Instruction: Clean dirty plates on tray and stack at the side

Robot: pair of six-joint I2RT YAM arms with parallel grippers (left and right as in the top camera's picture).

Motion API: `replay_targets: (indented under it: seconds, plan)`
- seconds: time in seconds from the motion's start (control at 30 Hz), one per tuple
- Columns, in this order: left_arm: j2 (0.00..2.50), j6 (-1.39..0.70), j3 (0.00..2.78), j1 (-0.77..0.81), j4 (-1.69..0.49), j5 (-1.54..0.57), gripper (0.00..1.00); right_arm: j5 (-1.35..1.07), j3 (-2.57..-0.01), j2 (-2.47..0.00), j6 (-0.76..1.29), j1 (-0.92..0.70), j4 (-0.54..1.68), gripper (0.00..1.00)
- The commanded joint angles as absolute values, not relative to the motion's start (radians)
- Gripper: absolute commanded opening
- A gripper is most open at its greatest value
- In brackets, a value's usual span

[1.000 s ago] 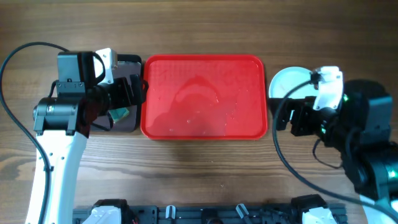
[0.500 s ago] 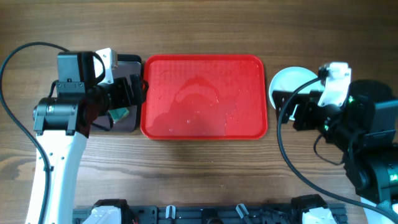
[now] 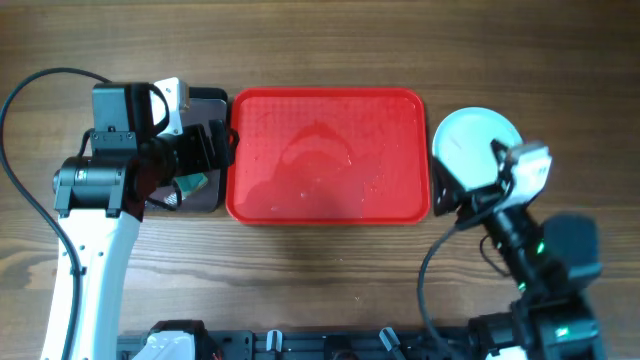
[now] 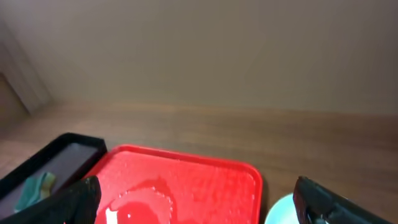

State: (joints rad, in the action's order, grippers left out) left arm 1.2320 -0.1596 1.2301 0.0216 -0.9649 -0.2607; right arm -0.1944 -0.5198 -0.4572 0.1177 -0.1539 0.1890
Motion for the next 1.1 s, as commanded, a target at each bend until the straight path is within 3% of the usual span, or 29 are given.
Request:
replay_targets:
  seconds: [0.0, 0.2, 0.63, 1.07]
  plan:
    - [1.229, -0.138, 1.238, 0.025, -0.962, -0.276, 1.0, -0.23, -0.336, -0.309, 0.135, -0.158, 0.086, 0.99]
    - [1.229, -0.138, 1.238, 0.025, -0.962, -0.276, 1.0, -0.224, -0.171, -0.144, 0.133, -0.158, 0.029, 1.0]
    - [1.229, -0.138, 1.238, 0.025, -0.963, -0.276, 1.0, -0.218, -0.004, -0.044, 0.134, -0.158, -0.051, 1.0]
    - [1.229, -0.138, 1.238, 0.025, -0.962, -0.276, 1.0, -0.204, -0.005, -0.003, 0.082, -0.158, -0.015, 1.0]
